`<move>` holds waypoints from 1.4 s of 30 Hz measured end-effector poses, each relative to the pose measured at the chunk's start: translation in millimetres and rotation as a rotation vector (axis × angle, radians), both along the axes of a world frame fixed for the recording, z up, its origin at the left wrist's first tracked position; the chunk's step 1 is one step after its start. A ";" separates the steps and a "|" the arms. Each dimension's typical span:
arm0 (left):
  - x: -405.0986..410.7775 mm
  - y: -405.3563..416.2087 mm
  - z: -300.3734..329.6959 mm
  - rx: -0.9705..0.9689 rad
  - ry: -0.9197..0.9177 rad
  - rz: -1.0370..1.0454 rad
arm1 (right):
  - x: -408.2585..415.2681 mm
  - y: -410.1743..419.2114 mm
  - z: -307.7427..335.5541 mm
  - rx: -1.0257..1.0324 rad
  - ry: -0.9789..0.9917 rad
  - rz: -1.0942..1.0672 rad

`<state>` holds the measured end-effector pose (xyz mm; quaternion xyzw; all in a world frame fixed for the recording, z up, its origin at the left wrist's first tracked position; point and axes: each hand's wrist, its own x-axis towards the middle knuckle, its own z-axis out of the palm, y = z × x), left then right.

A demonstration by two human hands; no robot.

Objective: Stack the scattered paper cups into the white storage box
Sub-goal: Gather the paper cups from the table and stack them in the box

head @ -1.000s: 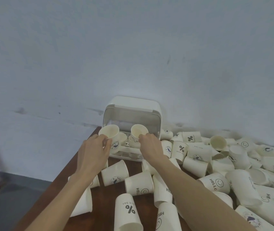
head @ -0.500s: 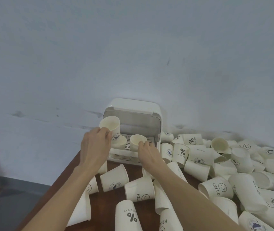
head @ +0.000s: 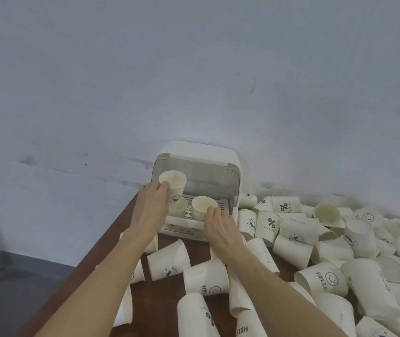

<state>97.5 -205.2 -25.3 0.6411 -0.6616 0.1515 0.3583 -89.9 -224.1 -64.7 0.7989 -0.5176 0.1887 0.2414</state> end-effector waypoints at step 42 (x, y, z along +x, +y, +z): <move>-33.8 77.0 -13.0 0.107 -0.087 -0.104 | -11.9 21.0 36.6 0.526 -0.141 0.049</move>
